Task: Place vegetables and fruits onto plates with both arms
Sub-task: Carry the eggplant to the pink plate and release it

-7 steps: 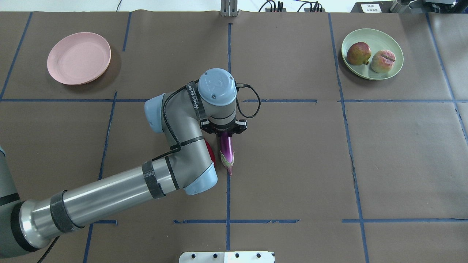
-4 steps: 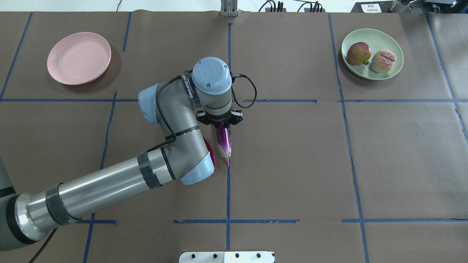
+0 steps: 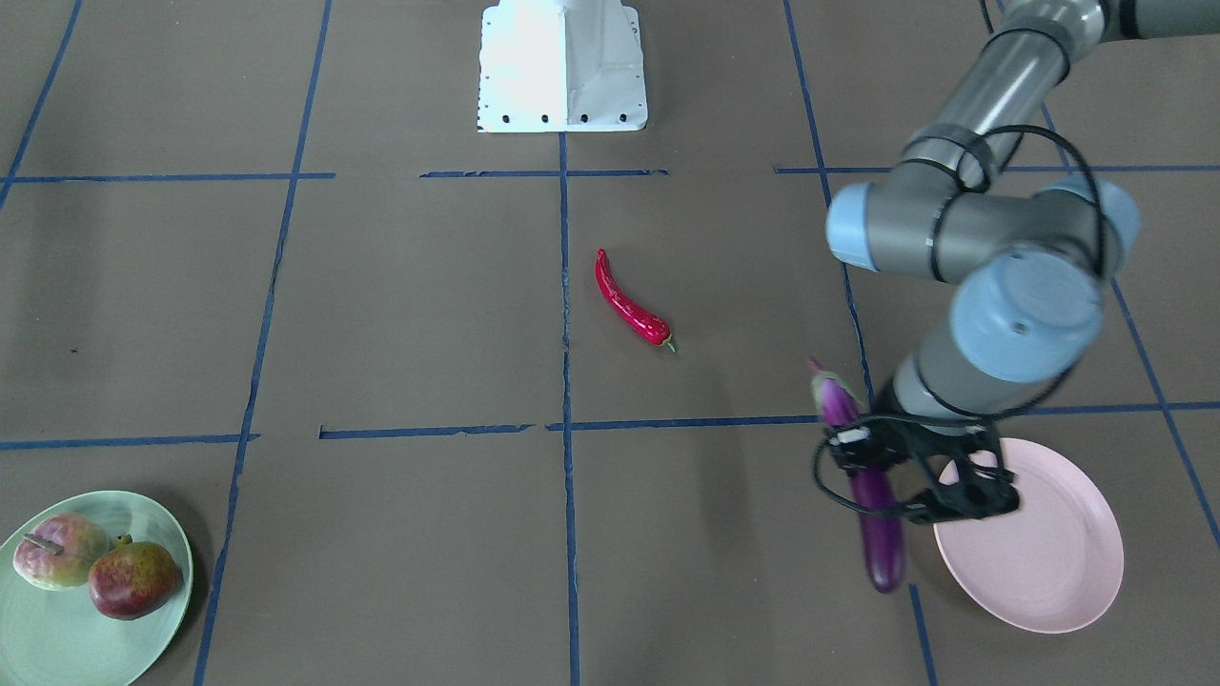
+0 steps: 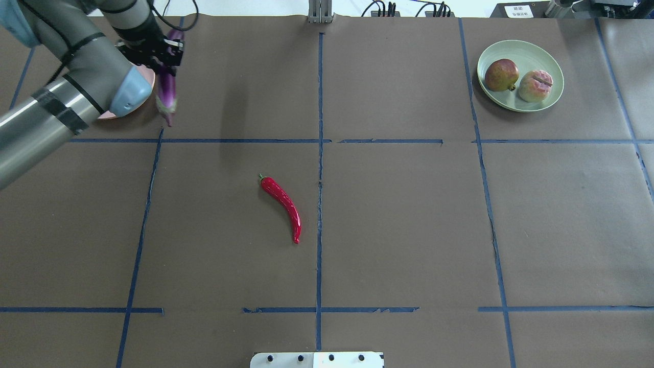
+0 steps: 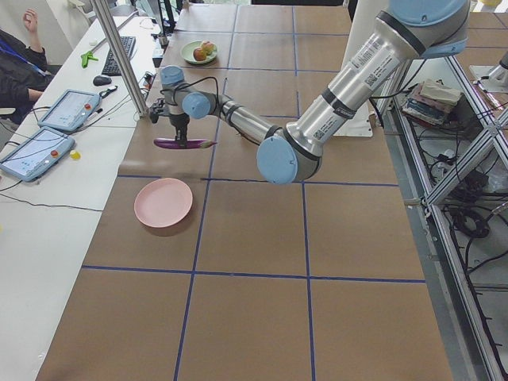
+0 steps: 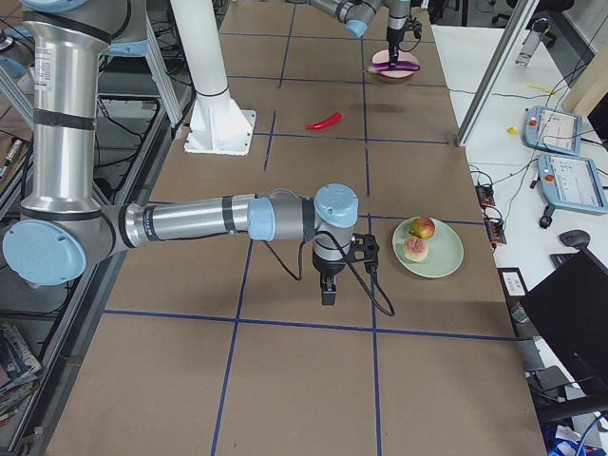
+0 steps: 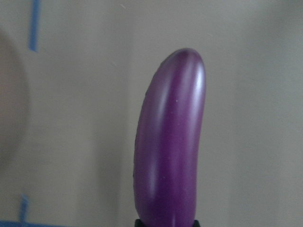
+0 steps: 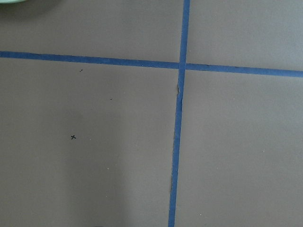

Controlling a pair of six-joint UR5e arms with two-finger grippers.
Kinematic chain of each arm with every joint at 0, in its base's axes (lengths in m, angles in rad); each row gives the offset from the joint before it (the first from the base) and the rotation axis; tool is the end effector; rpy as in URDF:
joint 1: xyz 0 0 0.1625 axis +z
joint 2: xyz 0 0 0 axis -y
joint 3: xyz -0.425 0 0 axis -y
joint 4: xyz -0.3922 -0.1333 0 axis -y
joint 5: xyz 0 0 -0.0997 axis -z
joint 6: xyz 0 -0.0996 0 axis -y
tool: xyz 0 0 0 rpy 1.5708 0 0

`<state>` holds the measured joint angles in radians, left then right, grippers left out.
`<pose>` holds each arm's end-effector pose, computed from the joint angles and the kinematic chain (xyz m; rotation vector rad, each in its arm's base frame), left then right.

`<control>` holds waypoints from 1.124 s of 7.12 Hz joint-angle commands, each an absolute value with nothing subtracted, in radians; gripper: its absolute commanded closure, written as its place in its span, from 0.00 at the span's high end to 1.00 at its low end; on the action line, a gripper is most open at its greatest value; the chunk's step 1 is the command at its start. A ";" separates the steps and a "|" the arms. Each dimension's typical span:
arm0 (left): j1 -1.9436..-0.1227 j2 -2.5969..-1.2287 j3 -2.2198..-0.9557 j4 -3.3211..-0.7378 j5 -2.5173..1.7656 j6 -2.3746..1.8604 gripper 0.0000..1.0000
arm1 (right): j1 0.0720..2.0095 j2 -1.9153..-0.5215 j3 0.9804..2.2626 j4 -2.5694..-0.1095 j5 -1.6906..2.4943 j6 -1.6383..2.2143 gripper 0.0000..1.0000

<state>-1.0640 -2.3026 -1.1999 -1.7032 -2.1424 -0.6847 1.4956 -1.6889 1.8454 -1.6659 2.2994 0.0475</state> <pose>0.3084 -0.7191 0.3668 0.0829 0.7320 -0.0288 0.0336 -0.4452 0.5915 0.0139 -0.7307 -0.0488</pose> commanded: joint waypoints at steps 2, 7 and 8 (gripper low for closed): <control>-1.114 -2.292 -0.985 -1.825 -2.141 -0.525 0.21 | 1.496 -1.687 1.844 -1.666 2.299 0.049 1.00; -1.106 -2.292 -1.090 -1.782 -2.245 -0.566 1.00 | 1.496 -1.687 1.845 -1.666 2.301 0.049 1.00; -1.103 -2.292 -1.233 -1.663 -2.244 -0.680 1.00 | 1.496 -1.687 1.845 -1.666 2.301 0.049 1.00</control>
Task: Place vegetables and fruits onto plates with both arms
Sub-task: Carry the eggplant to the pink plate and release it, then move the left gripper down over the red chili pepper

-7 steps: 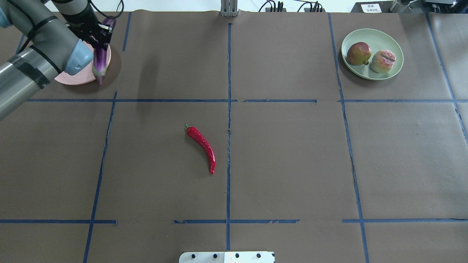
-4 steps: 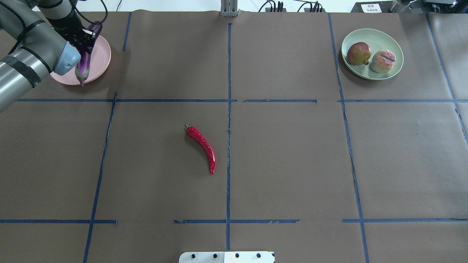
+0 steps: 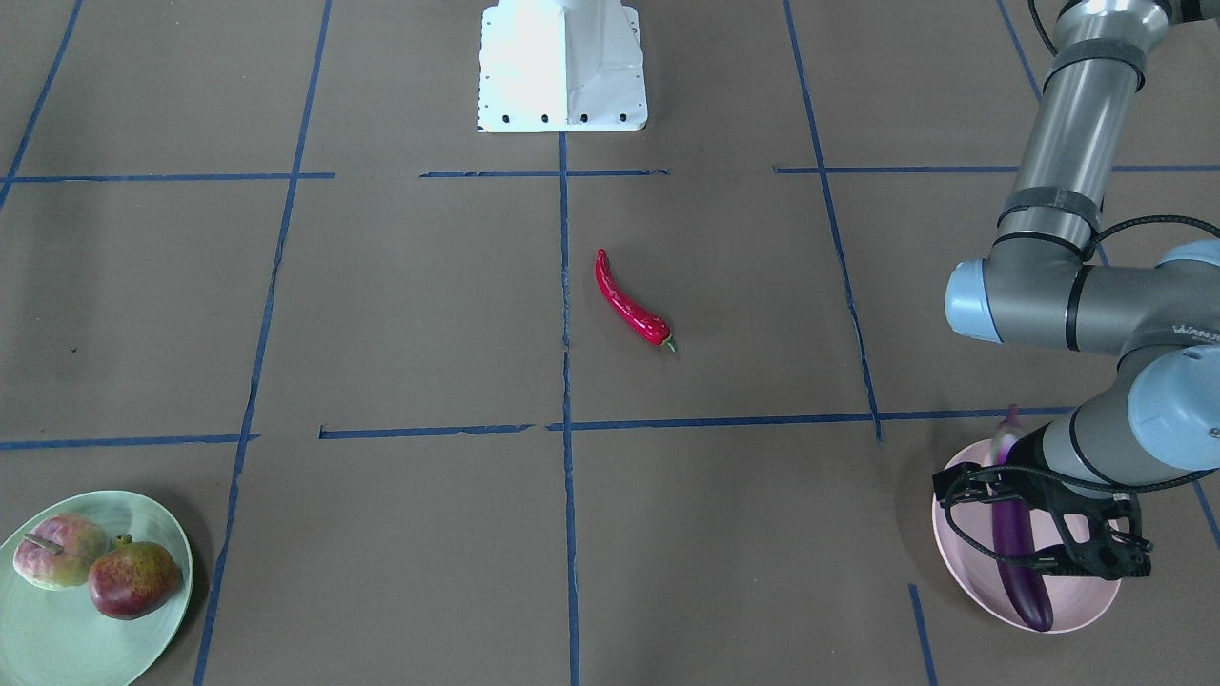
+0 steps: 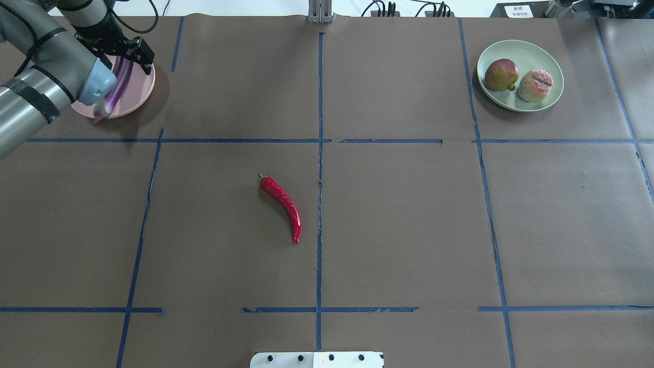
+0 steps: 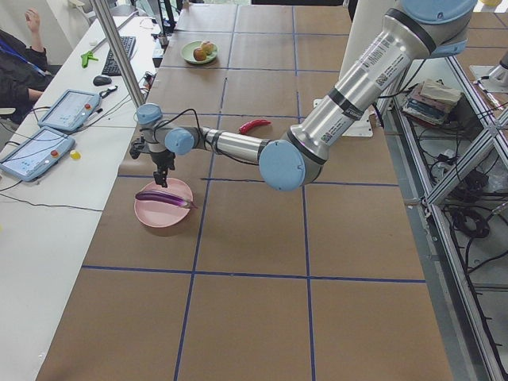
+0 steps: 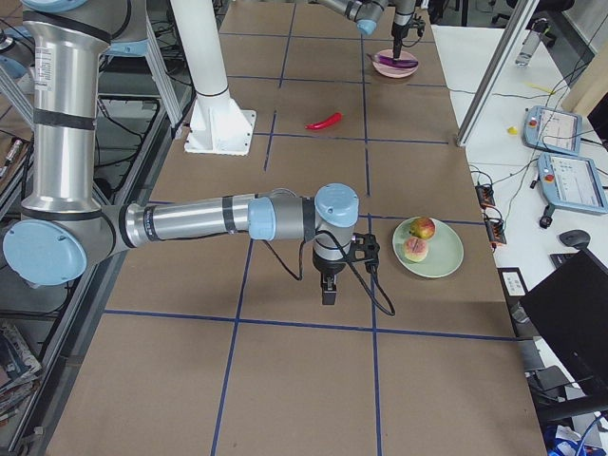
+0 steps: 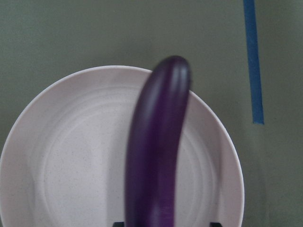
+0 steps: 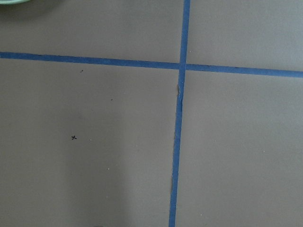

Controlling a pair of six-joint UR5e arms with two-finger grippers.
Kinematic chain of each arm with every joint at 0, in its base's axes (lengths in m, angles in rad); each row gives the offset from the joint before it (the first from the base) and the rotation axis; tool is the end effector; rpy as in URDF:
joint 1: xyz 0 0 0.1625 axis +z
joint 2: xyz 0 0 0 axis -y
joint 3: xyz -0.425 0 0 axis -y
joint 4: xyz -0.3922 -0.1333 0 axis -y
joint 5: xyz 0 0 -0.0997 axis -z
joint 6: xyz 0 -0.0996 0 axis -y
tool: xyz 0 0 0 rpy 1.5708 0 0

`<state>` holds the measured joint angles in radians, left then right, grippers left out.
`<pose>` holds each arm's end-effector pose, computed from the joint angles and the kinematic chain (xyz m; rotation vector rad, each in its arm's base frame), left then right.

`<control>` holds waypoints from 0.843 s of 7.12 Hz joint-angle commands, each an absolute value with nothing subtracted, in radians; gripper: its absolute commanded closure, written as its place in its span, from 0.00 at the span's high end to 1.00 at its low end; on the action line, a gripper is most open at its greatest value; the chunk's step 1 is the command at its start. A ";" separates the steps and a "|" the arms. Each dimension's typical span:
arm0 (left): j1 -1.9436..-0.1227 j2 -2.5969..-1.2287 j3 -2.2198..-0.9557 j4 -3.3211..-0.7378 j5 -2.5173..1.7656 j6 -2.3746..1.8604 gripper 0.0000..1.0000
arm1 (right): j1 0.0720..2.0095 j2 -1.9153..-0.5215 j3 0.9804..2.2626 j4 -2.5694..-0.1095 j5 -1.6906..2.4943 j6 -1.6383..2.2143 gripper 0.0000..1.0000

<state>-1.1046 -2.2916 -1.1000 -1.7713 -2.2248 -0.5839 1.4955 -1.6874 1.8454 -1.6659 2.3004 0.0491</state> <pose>0.2878 -0.7336 0.4125 0.0535 0.7731 0.0355 0.0335 -0.4458 0.5907 0.0146 -0.7317 -0.0480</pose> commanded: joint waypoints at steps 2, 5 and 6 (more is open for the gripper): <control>-0.955 -2.216 -1.539 -1.527 -2.237 -0.884 1.00 | 1.496 -1.687 1.845 -1.666 2.301 0.049 1.00; -0.599 -2.209 -1.678 -1.523 -1.938 -1.440 1.00 | 1.496 -1.687 1.844 -1.666 2.299 0.048 1.00; -0.531 -2.212 -1.677 -1.529 -1.886 -1.576 1.00 | 1.496 -1.687 1.844 -1.666 2.299 0.048 1.00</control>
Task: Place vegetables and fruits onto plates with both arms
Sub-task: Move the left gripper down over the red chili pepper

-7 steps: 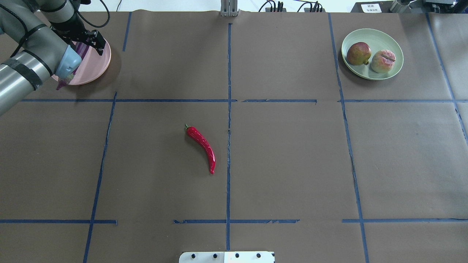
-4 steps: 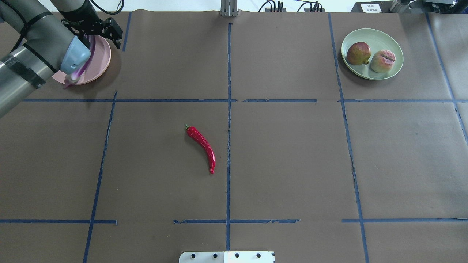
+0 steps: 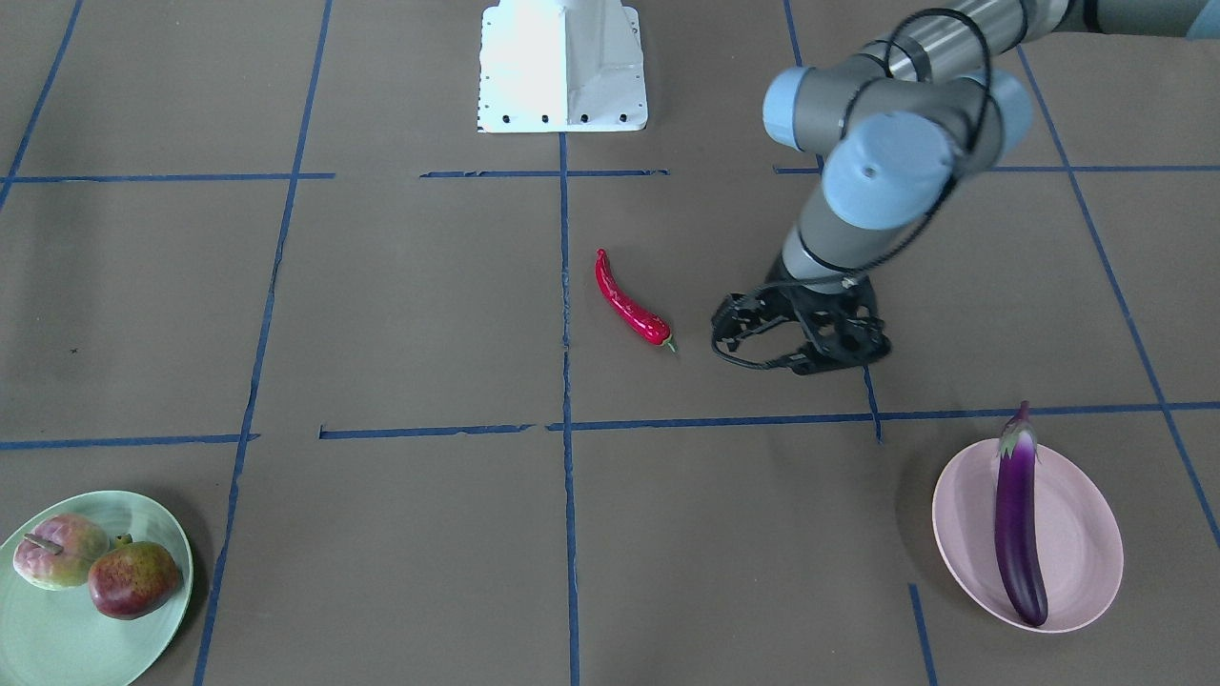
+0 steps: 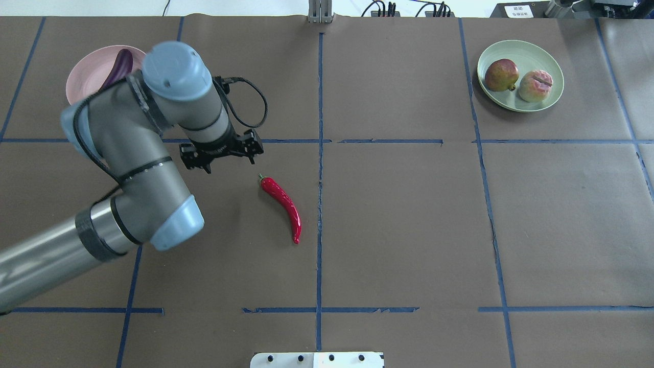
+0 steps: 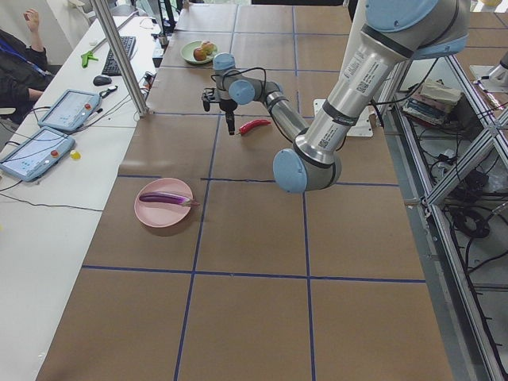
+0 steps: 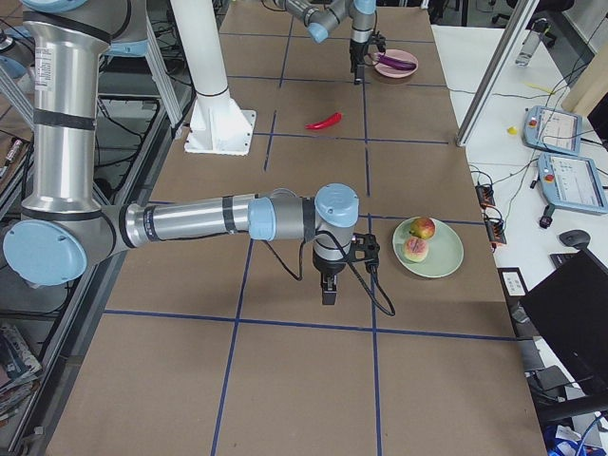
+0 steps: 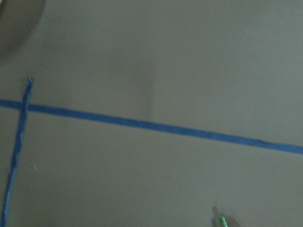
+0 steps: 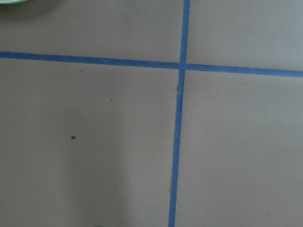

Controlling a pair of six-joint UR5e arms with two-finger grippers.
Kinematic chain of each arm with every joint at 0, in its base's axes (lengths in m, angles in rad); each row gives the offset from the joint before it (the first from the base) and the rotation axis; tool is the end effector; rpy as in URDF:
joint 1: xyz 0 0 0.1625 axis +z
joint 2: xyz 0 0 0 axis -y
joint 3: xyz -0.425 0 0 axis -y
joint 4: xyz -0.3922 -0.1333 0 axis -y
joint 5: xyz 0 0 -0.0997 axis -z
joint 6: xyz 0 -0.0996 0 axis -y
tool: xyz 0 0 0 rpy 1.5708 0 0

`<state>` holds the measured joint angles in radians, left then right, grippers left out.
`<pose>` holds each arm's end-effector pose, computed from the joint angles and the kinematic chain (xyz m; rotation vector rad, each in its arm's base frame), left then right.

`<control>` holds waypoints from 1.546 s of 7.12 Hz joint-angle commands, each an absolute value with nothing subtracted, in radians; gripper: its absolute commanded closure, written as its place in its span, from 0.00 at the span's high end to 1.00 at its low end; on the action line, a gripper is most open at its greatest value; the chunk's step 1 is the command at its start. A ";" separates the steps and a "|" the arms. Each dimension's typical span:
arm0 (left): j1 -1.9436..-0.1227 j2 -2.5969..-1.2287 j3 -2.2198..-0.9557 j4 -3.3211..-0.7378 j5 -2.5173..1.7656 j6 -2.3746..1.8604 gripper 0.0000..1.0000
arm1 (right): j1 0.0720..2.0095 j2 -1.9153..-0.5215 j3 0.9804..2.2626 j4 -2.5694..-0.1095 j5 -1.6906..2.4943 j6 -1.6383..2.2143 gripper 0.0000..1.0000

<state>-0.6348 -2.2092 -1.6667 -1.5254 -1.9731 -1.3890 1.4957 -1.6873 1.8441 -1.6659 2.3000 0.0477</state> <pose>0.4913 -0.4790 0.2484 -0.0849 0.7792 -0.2912 0.0336 -0.4459 0.5914 0.0141 -0.7313 -0.0487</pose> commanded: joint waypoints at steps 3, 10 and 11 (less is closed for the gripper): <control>-0.465 -2.259 -1.637 -1.589 -1.755 -1.773 1.00 | 1.496 -1.687 1.845 -1.666 2.299 0.048 1.00; -0.478 -2.290 -1.512 -1.701 -1.690 -1.689 0.00 | 1.496 -1.687 1.848 -1.664 2.299 0.046 1.00; -0.509 -2.283 -1.543 -1.697 -1.697 -1.613 0.00 | 1.496 -1.687 1.848 -1.664 2.299 0.046 1.00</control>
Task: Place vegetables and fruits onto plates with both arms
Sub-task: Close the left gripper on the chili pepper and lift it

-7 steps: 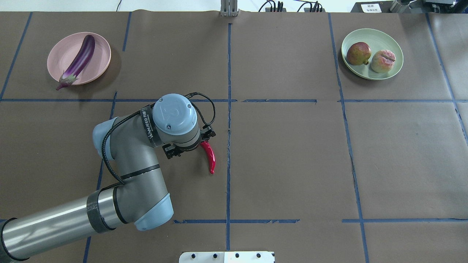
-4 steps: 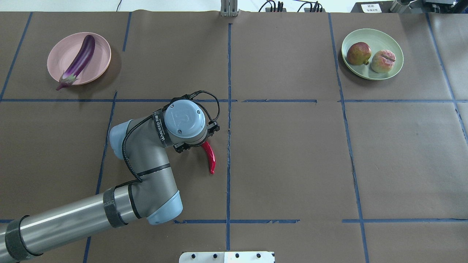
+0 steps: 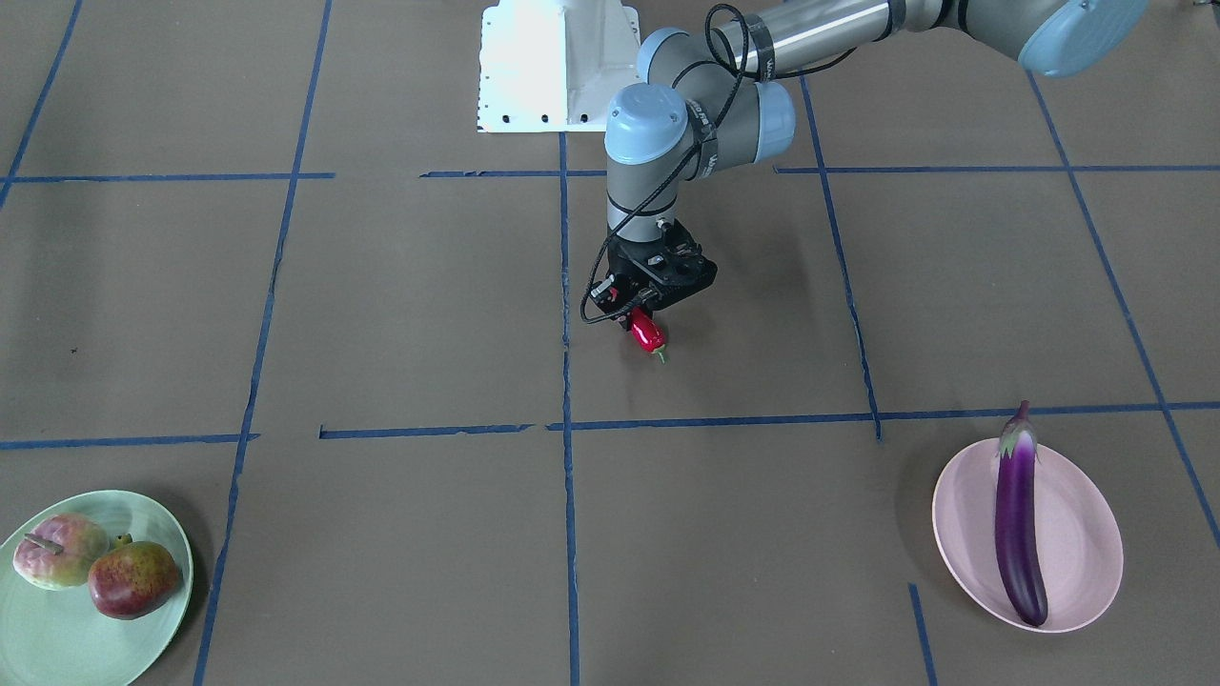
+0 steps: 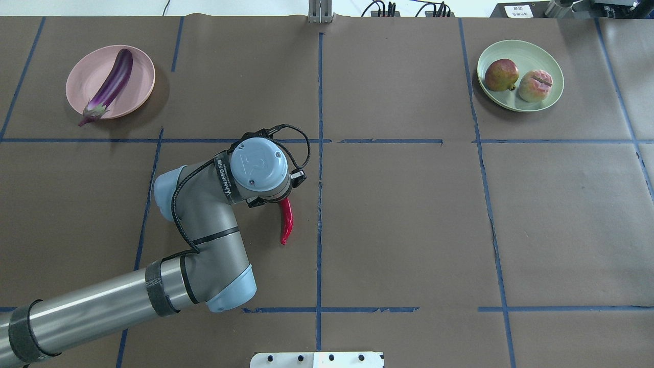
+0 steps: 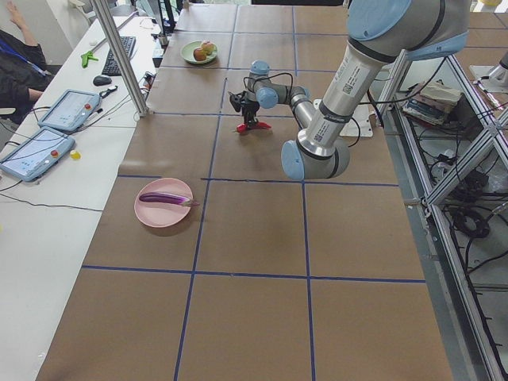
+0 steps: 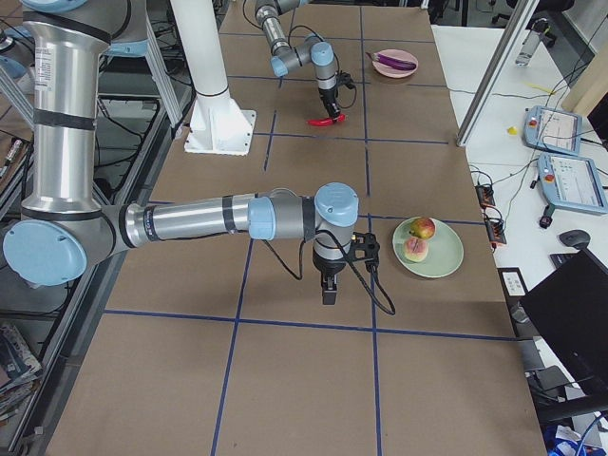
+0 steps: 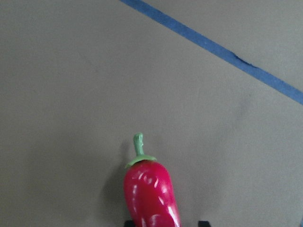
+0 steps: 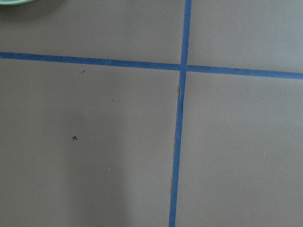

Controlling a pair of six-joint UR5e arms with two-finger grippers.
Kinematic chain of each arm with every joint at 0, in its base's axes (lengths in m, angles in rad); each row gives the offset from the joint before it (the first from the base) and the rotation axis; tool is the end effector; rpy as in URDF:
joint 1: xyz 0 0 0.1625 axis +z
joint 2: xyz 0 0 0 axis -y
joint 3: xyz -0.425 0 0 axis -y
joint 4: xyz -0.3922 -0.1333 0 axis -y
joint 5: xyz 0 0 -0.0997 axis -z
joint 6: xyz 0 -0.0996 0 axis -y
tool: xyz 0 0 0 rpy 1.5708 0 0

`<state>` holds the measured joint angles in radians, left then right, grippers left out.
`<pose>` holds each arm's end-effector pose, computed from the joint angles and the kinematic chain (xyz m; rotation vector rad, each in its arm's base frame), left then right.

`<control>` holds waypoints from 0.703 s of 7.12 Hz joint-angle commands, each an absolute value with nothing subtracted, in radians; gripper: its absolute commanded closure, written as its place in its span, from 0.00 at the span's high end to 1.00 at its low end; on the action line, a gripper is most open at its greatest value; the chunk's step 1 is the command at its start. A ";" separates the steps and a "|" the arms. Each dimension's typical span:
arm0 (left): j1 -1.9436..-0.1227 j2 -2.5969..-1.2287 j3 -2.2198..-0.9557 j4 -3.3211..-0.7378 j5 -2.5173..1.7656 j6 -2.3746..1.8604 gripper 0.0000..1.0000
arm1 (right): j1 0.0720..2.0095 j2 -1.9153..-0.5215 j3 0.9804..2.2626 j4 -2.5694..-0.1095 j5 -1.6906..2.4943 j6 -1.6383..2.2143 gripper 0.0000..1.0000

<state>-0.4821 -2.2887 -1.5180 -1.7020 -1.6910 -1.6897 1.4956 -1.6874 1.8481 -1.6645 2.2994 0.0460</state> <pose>0.5893 -0.4453 0.2384 0.0321 0.8125 -0.5202 0.0336 -0.4459 0.5893 0.0198 -0.7309 -0.0523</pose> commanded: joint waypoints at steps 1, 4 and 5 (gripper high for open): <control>-0.573 -2.252 -1.569 -1.697 -1.756 -1.483 0.00 | 1.496 -1.687 1.847 -1.666 2.299 0.048 1.00; -0.896 -2.172 -1.528 -1.700 -2.021 -0.896 0.00 | 1.494 -1.687 1.844 -1.666 2.299 0.048 1.00; -0.975 -2.172 -1.444 -1.703 -2.063 -0.756 0.00 | 1.496 -1.687 1.844 -1.666 2.299 0.048 1.00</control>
<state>-0.8632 -2.1811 -1.5208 -1.6999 -1.9998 -0.9626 1.4951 -1.6874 1.8442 -1.6659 2.2994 0.0475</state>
